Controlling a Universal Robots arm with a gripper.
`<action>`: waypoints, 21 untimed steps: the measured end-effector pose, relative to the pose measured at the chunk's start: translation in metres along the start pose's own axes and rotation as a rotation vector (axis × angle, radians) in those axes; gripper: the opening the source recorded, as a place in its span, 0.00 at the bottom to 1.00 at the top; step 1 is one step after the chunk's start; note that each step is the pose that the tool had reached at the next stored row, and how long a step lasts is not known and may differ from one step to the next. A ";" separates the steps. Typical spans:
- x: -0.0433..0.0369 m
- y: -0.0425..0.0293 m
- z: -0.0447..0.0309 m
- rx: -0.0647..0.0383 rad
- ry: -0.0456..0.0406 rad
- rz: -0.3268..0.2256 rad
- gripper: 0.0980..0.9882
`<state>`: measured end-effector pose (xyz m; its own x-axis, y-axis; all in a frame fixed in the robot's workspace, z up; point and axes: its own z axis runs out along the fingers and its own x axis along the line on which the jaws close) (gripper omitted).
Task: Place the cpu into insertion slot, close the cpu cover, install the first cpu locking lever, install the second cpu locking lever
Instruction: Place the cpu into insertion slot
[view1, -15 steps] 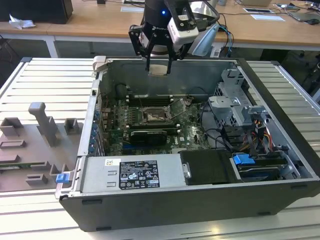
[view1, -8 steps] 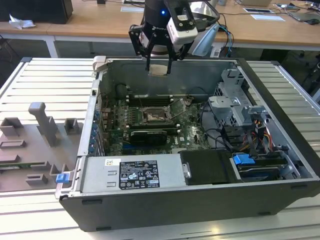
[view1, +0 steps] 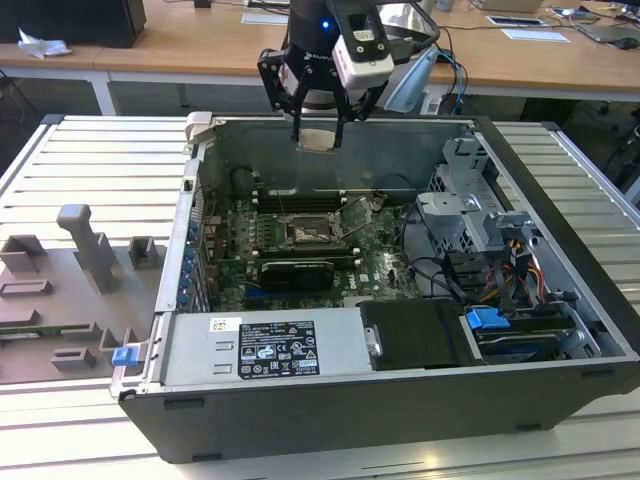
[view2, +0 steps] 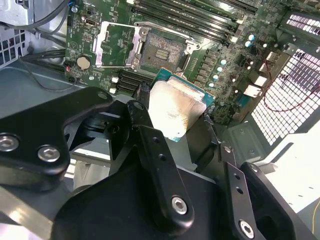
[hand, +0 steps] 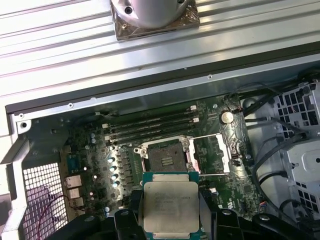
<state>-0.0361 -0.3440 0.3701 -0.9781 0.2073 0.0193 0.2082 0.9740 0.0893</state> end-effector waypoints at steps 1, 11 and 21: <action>0.0000 0.0000 0.0000 0.000 -0.0002 0.003 0.49; 0.0000 0.0000 0.0000 -0.001 -0.0050 0.056 0.49; 0.0000 0.0000 0.0000 -0.002 -0.0090 0.101 0.49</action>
<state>-0.0361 -0.3440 0.3701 -0.9521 0.3052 0.0193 0.3057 0.9479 0.0893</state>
